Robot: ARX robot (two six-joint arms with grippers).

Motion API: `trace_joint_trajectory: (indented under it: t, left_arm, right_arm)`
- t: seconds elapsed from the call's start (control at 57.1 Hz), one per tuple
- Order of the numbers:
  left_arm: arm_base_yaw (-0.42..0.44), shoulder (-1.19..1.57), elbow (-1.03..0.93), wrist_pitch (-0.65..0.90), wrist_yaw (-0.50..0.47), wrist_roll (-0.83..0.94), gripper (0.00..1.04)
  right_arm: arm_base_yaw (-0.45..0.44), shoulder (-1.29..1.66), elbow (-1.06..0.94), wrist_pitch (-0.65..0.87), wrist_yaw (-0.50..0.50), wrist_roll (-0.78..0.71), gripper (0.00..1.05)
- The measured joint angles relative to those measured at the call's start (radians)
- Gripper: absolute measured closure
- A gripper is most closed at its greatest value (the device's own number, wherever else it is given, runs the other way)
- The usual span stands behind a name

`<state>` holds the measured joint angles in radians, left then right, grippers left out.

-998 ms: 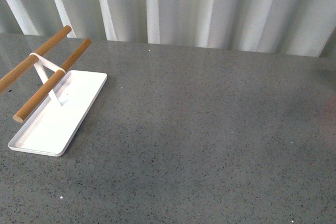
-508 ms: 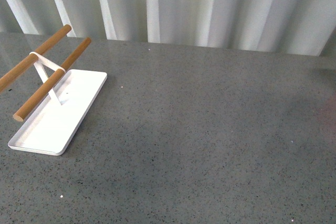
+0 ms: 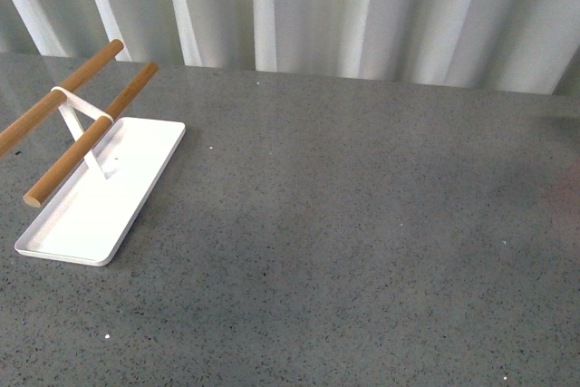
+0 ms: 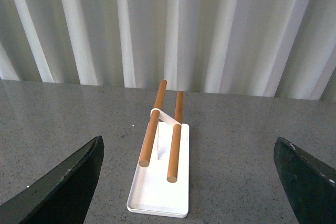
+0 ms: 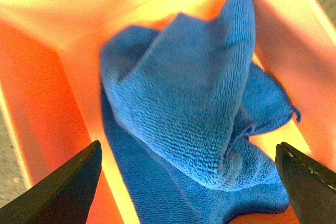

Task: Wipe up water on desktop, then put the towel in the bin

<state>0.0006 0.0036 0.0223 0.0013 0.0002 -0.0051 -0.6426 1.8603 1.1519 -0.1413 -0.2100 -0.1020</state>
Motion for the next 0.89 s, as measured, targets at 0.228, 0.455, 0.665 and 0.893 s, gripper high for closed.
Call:
trace_joint_trajectory:
  t: [0.228, 0.455, 0.665, 0.893]
  left_arm:
    - [0.0, 0.0, 0.0, 0.0, 0.0, 0.0, 0.07]
    - [0.0, 0.0, 0.0, 0.0, 0.0, 0.0, 0.07]
    - [0.0, 0.0, 0.0, 0.0, 0.0, 0.0, 0.07]
    - [0.0, 0.0, 0.0, 0.0, 0.0, 0.0, 0.07]
  right_arm:
    - [0.012, -0.166, -0.02, 0.084, -0.068, 0.016, 0.07]
    - [0.024, -0.392, -0.231, 0.199, -0.401, -0.04, 0.07]
    - [0.051, -0.533, -0.37, 0.185, -0.616, -0.152, 0.07]
    - [0.085, -0.669, -0.48, 0.087, -0.803, -0.32, 0.07]
